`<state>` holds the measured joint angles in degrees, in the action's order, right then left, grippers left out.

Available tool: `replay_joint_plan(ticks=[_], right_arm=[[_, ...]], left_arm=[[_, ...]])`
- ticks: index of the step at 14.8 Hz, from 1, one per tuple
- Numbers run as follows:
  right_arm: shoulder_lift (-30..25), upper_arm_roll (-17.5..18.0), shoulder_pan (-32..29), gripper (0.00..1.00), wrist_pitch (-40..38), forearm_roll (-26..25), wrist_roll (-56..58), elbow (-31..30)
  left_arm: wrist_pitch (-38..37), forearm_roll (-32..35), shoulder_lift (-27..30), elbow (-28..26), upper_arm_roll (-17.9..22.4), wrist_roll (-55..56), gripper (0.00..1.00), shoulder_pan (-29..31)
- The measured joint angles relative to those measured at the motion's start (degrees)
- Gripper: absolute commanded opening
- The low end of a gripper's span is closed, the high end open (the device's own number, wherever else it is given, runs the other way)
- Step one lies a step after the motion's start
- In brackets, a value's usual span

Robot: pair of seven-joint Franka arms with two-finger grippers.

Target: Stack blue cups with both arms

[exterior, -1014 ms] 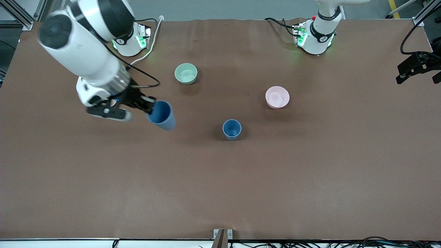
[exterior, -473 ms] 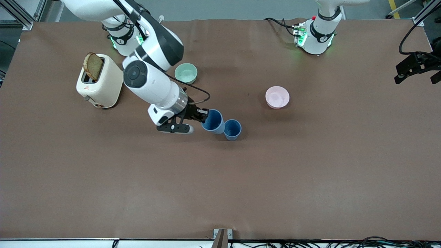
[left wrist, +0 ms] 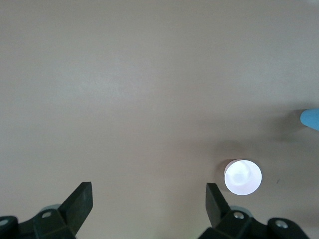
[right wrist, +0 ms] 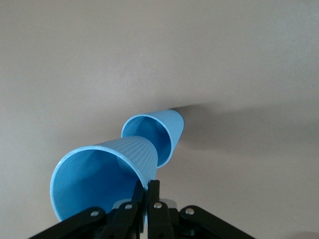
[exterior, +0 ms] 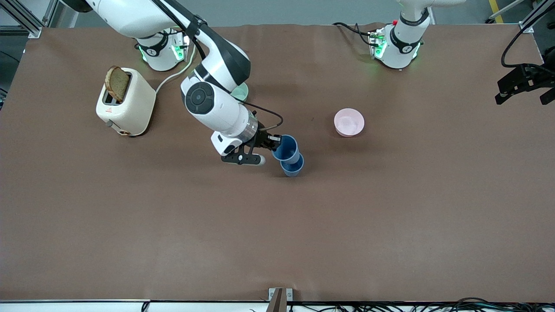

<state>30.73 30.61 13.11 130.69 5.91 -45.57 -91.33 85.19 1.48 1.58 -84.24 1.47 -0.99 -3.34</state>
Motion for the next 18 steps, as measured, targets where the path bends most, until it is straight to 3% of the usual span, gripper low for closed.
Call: replay_joint_plan(ticks=[7, 9, 11, 14, 18], right_arm=[[2.54, -0.01, 0.56, 0.05, 4.94, -2.29, 0.00, -2.48], [3.03, -0.01, 0.70, 0.21, 5.04, -3.82, 0.00, -2.69], [3.15, -0.02, 0.72, 0.56, 5.09, -4.34, 0.00, -2.79], [3.12, -0.17, 0.68, 0.63, 5.14, -4.59, 0.00, -2.40], [0.26, -0.62, -0.91, 0.82, 2.25, -4.90, 0.01, -0.71]], left_arm=[[-0.01, -0.41, 0.00, -0.01, -0.13, -0.19, 1.00, -0.21], [-0.06, -0.56, 0.01, -0.29, -1.49, -0.19, 1.00, -0.41], [-0.04, -0.56, 0.00, -1.60, -3.27, -0.13, 1.00, -0.55], [1.47, -0.56, 0.26, -4.29, -4.66, 0.88, 1.00, -0.62], [3.48, -0.56, 1.86, -7.09, -4.74, 1.11, 1.00, -0.30]])
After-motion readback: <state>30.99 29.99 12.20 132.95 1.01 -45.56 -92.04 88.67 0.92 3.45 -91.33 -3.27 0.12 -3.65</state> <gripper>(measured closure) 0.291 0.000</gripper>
